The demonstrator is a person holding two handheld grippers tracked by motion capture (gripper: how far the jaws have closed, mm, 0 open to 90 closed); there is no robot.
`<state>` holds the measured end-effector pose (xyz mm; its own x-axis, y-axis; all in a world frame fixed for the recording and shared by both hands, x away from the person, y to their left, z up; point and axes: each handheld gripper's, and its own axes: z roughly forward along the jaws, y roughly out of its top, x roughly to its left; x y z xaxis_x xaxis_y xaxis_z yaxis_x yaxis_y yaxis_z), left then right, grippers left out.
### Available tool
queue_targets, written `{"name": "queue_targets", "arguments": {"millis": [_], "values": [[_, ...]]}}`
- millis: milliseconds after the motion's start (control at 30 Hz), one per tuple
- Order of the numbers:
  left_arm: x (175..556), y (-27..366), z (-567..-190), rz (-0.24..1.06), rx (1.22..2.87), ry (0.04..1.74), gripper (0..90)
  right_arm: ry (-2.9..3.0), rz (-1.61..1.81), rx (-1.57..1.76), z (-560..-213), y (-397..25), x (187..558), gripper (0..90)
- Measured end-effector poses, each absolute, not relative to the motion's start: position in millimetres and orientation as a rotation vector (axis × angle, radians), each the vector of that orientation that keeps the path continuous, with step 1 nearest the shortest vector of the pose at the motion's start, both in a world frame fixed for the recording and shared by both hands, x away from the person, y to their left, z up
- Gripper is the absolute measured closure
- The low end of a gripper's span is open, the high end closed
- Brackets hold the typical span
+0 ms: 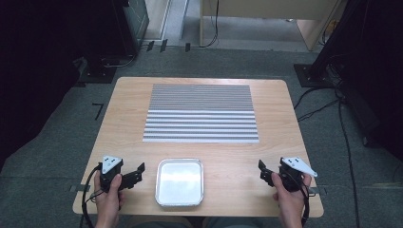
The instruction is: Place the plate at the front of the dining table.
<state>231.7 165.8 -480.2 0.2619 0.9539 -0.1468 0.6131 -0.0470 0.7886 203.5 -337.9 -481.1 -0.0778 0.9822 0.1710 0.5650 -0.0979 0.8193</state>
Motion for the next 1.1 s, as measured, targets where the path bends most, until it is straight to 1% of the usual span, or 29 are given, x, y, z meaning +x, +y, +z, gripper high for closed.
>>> {"name": "queue_targets", "arguments": {"millis": [1100], "values": [[220.9, 127.8, -482.1, 0.503, 1.841, 1.336, 13.5, 1.779, 1.109, 1.63, -483.8, -295.6, 200.0, 15.7]]}}
